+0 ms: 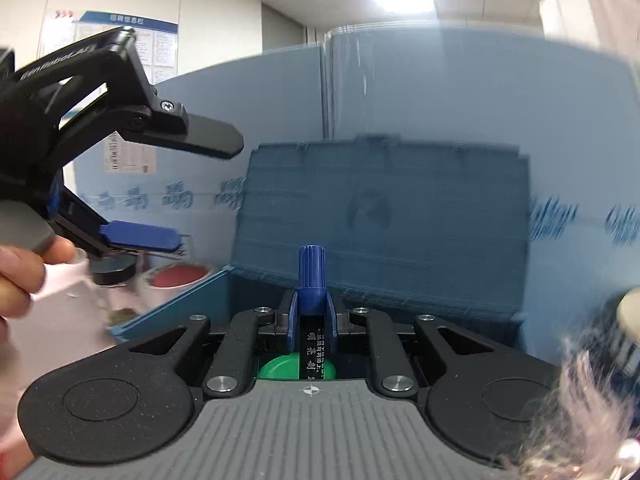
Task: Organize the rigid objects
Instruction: 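Carry the blue marker into the blue box and open the right tool, then bring the right tool back over the mat while the left tool approaches the glass bottle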
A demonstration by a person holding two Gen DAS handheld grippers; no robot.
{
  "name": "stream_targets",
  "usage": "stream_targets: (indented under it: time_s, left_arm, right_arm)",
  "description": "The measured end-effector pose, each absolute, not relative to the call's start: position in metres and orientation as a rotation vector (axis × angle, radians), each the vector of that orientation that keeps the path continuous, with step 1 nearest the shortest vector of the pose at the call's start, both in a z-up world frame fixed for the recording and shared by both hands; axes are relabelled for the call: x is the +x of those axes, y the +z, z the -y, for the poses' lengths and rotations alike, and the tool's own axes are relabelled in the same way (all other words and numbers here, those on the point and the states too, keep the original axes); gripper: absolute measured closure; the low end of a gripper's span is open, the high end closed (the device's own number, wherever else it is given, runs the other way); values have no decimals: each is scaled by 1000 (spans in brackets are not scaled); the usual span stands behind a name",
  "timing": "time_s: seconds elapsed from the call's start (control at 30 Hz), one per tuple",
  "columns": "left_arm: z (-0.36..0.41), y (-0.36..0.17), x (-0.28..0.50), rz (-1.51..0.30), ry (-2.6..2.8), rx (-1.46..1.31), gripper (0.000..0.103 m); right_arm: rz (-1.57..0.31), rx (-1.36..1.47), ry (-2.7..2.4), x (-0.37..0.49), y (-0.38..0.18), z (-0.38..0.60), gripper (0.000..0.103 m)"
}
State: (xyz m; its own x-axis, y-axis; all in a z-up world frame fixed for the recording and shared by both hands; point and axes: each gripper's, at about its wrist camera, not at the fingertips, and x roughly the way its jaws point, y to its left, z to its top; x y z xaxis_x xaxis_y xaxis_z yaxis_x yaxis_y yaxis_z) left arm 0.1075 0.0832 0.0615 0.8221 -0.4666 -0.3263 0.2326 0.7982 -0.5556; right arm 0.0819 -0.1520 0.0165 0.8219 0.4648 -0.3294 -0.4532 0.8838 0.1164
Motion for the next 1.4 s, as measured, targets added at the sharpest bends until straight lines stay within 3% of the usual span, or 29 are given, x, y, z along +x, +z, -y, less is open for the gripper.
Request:
stream_targets:
  time_s: [0.27, 0.6, 0.8, 0.97, 1.4]
  left_arm:
    - [-77, 61, 110, -485, -396, -503, 0]
    - [-71, 64, 107, -470, -423, -489, 0]
    - [-59, 70, 99, -442, -470, -466, 0]
    - [-41, 77, 91, -416, -503, -406, 0]
    - [48, 82, 44, -342, -639, -33, 0]
  right_arm:
    - [-482, 177, 516, 90, 13, 153, 86]
    - [-408, 286, 461, 66, 23, 168, 49]
    - [-302, 309, 391, 33, 38, 193, 35]
    - [-217, 319, 304, 11, 47, 215, 12]
    - [-142, 326, -78, -54, 34, 315, 3]
